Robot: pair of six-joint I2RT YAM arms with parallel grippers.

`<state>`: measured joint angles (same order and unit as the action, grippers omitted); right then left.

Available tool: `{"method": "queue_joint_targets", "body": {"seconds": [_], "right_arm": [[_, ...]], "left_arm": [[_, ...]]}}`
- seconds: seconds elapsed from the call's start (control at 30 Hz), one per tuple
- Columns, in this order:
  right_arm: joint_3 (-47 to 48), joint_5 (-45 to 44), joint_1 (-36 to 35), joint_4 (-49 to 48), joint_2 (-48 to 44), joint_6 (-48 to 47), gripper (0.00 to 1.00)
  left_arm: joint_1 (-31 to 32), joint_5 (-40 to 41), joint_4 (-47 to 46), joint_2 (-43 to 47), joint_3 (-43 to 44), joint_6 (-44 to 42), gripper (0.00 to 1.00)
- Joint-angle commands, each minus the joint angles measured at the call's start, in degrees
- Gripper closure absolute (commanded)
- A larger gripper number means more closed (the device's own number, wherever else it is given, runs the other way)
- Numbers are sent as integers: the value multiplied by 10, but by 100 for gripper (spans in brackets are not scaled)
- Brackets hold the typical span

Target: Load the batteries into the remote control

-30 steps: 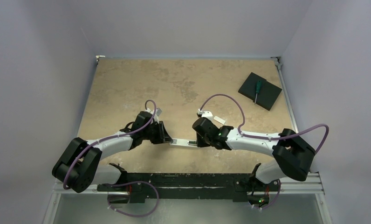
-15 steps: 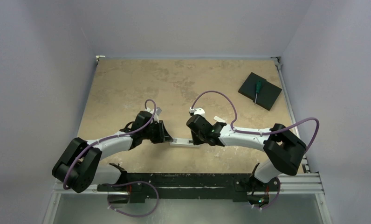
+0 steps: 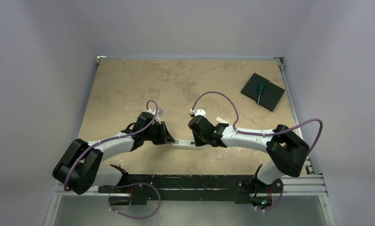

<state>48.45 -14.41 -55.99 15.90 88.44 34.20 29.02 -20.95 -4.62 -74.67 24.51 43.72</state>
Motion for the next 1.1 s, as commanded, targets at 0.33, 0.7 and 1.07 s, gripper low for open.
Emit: {"method": "queue_joint_targets", "body": {"seconds": [0.33,0.7,1.07], "right_arm": [[31,-26,-3,34,-57,-14,85],[51,-91,-1,53,-42,-49,82],[67,-96,17,18,16,-82,100]], "left_arm": [[4,7,15,15,12,-14,73],[4,13,84,65,13,-1,67],[17,-42,17,86,-18,76,63]]}}
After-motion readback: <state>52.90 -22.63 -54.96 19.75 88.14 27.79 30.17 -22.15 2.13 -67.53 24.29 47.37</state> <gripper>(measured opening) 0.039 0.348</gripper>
